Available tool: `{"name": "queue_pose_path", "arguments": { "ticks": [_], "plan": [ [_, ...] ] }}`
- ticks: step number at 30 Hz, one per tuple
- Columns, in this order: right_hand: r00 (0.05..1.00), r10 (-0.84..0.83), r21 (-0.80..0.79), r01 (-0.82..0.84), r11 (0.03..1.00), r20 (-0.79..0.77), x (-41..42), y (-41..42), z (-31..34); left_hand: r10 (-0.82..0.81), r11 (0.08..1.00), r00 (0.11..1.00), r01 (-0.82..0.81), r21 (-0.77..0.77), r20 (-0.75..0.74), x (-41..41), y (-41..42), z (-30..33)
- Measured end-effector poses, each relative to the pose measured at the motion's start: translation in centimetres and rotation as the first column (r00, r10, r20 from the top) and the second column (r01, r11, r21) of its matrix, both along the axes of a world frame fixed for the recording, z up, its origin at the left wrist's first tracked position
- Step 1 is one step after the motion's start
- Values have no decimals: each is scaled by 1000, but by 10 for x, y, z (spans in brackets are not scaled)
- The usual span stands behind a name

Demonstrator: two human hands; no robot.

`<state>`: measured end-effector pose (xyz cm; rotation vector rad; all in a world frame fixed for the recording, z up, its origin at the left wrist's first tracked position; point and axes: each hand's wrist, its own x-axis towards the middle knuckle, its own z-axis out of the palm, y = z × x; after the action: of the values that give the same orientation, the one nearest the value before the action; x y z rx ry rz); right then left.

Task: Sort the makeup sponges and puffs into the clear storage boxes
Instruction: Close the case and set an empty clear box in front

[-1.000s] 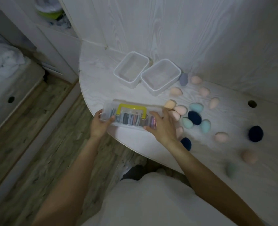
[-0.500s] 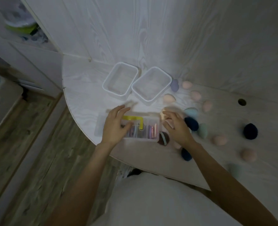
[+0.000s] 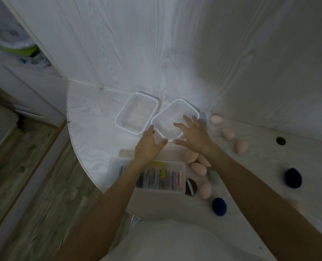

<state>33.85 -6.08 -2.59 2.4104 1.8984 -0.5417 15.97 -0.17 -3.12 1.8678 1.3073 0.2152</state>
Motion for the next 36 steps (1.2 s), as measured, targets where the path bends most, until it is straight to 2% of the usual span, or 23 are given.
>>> {"name": "queue_pose_path", "arguments": {
  "ticks": [4, 6, 7, 9, 10, 11, 12, 15, 18, 20, 27, 31, 32, 34, 36],
  "plan": [
    [993, 41, 36, -46, 998, 108, 21, -12, -1, -69, 997, 996, 71, -34, 51, 8, -6, 3],
    [995, 31, 67, -37, 997, 94, 27, -20, -3, -217, 976, 975, 217, -7, 44, -4, -15, 8],
    [997, 21, 68, -26, 997, 76, 27, -22, -3, -340, 940, 940, 341, 20, -21, -13, -20, 9],
    [999, -8, 38, 6, 999, 38, 17, -21, -5, -589, 785, 768, 617, 48, -250, -32, -31, 9],
    [999, -31, 28, 30, 999, 24, 9, -19, -6, -649, 709, 678, 704, 50, -344, -39, -35, 8],
    [999, -46, 37, 45, 998, 9, 1, -18, -9, -669, 669, 631, 742, 52, -393, -44, -37, 6],
    [999, -45, 63, 45, 997, -6, -8, -17, -13, -663, 666, 627, 744, 60, -408, -49, -40, 5],
    [997, -24, 162, 36, 986, -76, -23, -19, -19, -577, 741, 722, 659, 126, -383, -65, -40, 2],
    [990, 8, 268, 29, 963, -138, -25, -28, -15, -389, 838, 858, 480, 257, -335, -91, -32, -4],
    [979, 38, 360, 37, 932, -200, -25, -39, -10, -282, 874, 916, 368, 317, -287, -105, -26, -7],
    [951, 148, 627, 58, 777, -271, -30, -86, -16, -148, 908, 975, 201, 367, -167, -109, -9, -7],
    [931, 288, 633, -86, 770, -224, -25, -99, -24, -12, 896, 999, 32, 443, -48, -93, -16, -1],
    [926, 315, 616, -126, 778, -209, -25, -100, -25, 21, 911, 999, -29, 412, 25, -84, -22, 5],
    [920, 354, 568, -203, 798, -168, -25, -102, -24, 94, 969, 984, -125, 213, 150, -61, -35, 17],
    [918, 363, 493, -244, 835, -161, -27, -105, -23, 149, 989, 982, -147, -21, 115, -39, -41, 21]
  ]
}}
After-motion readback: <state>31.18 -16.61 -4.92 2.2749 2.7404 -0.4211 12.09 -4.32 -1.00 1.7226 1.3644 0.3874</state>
